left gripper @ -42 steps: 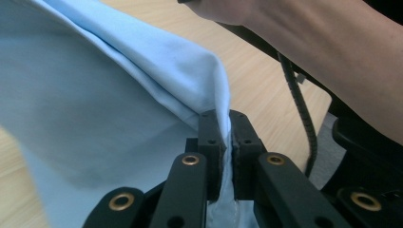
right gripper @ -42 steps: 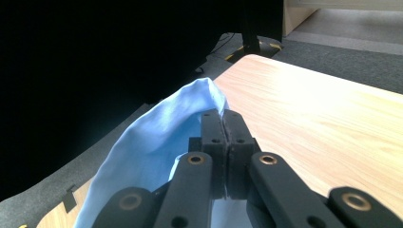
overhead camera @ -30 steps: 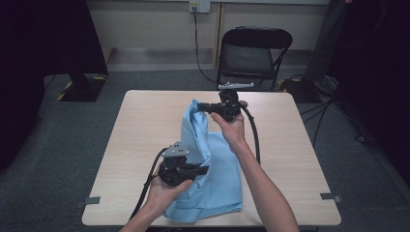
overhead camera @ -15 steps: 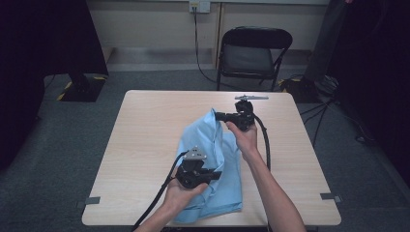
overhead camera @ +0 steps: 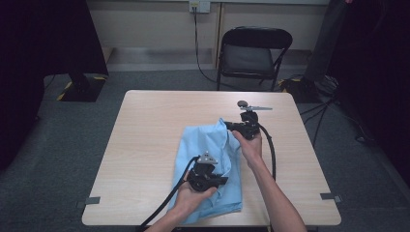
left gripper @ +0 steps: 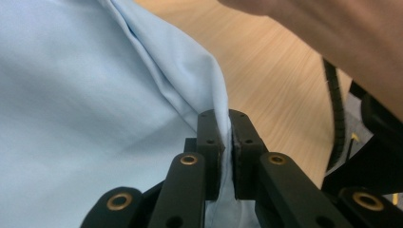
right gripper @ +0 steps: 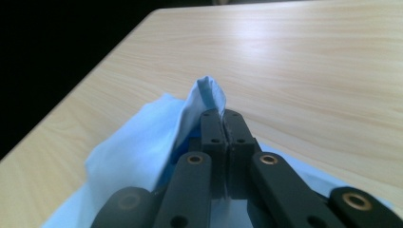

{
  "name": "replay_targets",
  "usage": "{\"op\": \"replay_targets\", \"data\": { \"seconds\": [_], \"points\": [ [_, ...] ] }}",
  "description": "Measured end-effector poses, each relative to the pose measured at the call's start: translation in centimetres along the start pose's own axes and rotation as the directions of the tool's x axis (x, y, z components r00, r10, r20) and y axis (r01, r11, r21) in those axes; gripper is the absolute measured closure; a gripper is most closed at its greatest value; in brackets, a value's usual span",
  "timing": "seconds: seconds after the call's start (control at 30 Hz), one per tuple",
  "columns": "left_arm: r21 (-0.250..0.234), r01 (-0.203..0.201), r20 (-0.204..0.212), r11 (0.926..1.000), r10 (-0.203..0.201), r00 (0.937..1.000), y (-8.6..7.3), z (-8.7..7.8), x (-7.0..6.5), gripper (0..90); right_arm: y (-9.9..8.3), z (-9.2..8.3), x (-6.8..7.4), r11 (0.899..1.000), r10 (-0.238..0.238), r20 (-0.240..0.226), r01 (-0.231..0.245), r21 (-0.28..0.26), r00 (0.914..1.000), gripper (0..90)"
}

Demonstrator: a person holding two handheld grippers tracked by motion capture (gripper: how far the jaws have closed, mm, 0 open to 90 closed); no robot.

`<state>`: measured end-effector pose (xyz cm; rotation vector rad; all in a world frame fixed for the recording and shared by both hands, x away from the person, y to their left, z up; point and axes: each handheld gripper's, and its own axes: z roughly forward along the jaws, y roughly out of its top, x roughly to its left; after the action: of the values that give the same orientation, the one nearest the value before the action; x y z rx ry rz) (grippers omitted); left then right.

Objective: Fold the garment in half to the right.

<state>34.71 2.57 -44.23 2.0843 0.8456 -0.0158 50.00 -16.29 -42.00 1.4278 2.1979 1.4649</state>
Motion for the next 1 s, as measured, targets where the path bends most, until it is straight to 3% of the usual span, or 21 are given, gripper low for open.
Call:
{"op": "replay_targets", "data": {
  "seconds": [0.17,0.5,0.77,1.0],
  "points": [
    [0.005,0.004,-0.012,1.0000,-0.004,0.9999,-0.4,1.1,0.0,84.9,-1.3,0.6,-1.3,0.999,0.013,0.055,-0.015,0.030,0.9984,88.1],
    [0.059,0.009,-0.012,0.9982,-0.008,0.9999,-1.2,3.2,0.3,84.2,-3.7,1.8,-3.4,0.996,0.044,0.092,-0.051,0.073,0.9948,86.2],
    [0.101,0.015,-0.013,0.9948,-0.014,0.9998,-1.4,4.2,0.4,84.0,-4.8,2.3,-3.9,0.994,0.041,0.118,-0.052,0.091,0.9922,85.0],
    [0.106,0.028,-0.013,0.9939,-0.027,0.9995,-1.6,4.4,0.6,81.9,-5.0,2.6,-4.0,0.992,0.020,0.136,-0.036,0.117,0.9905,79.8]
  ]
}}
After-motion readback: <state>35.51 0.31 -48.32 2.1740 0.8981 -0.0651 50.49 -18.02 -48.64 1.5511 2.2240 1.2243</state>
